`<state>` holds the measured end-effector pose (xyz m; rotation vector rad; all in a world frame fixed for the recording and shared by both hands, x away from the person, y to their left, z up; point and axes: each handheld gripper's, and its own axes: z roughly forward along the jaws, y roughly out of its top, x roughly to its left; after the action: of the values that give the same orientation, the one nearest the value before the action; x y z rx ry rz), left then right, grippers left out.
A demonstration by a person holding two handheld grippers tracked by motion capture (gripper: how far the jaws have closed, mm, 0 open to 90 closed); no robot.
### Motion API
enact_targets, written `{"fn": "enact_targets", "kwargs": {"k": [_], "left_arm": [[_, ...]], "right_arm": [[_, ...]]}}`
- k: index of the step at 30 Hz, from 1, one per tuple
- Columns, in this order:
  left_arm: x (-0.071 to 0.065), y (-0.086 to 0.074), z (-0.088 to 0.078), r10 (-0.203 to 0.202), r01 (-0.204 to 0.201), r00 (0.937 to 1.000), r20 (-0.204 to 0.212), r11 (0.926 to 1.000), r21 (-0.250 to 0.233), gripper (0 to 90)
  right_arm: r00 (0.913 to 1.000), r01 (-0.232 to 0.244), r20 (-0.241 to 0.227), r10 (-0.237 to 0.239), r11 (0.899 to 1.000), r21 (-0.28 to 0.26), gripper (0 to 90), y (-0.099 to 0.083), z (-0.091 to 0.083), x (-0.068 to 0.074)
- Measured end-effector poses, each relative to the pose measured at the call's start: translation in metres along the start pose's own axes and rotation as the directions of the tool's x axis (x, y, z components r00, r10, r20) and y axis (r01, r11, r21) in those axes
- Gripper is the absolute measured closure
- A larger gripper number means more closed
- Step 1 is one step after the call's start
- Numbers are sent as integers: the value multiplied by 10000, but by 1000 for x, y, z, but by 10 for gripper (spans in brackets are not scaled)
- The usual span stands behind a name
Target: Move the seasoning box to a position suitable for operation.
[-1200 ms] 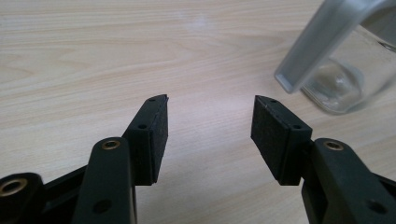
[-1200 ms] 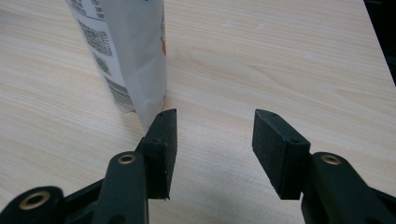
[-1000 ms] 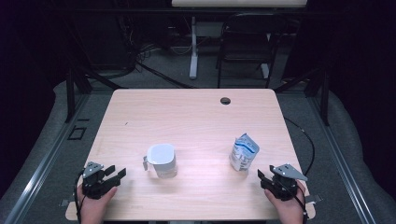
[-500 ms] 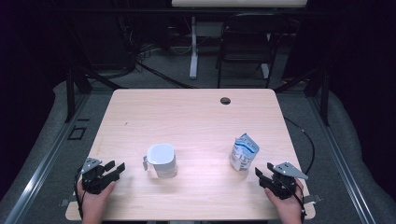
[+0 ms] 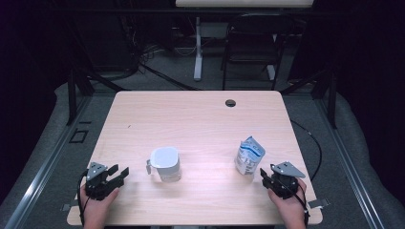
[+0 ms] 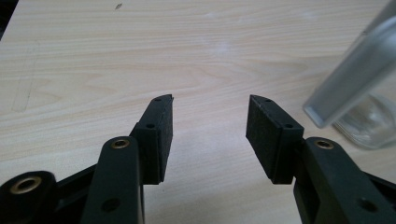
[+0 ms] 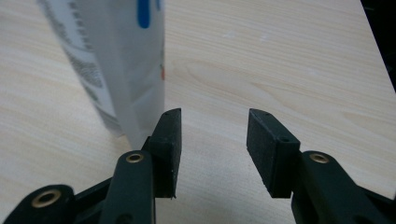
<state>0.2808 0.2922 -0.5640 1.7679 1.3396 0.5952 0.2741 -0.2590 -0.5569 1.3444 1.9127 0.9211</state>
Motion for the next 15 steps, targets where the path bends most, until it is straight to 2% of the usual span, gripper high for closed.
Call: {"fn": "enact_targets", "kwargs": {"k": [2, 4, 8, 11, 13, 15], "left_arm": [[-1, 0, -5, -7, 7, 10000, 65, 10000, -51, 513], [-1, -1, -8, -100, 104, 9997, 222, 9998, -175, 513], [-3, -1, -11, -108, 110, 9993, 354, 9999, -68, 512], [-6, 0, -12, -63, 65, 9992, 388, 10000, -66, 497], [-13, 2, -12, 89, -83, 9980, 620, 9999, -98, 497], [-16, 2, -12, 154, -148, 9976, 677, 9998, -96, 497]], "right_arm": [[9991, 356, 247, -357, 9994, 33, 569, 1, -3, 3], [9989, 398, 233, -399, 9992, 46, 581, 1, -6, 5], [9995, 206, 221, -206, 9998, 22, 585, 1, -8, 7], [9994, 247, 250, -249, 9997, 93, 576, 2, -10, 9], [9989, 210, 418, -214, 9997, 104, 555, 3, -11, 11], [9985, 167, 516, -173, 9998, 126, 553, 2, -11, 11]]}}
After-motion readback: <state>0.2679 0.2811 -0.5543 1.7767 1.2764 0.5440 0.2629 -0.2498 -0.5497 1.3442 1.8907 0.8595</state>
